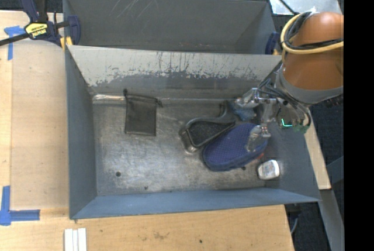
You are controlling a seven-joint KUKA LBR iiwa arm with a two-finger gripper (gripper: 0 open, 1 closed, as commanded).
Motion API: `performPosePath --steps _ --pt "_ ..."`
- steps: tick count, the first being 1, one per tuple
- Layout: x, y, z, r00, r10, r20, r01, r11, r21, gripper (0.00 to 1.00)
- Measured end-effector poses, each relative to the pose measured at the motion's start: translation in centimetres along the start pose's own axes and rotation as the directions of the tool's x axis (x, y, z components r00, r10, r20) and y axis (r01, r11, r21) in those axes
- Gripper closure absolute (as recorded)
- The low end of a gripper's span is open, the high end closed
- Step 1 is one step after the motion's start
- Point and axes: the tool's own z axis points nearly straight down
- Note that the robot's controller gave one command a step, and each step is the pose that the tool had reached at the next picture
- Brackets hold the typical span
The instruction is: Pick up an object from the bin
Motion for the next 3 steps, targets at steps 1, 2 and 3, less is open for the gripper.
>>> performPosePath --steps 1,2,3 --pt "-0.2 1.0 8.0 0.976 -0.219 0.017 0.219 0.976 0.005 0.0" --pt "-1.3 0.9 9.3 0.929 -0.371 0.012 0.371 0.929 0.005 0.0" --pt "-2.2 0.3 9.6 0.963 -0.271 0.001 0.271 0.963 -0.003 0.0"
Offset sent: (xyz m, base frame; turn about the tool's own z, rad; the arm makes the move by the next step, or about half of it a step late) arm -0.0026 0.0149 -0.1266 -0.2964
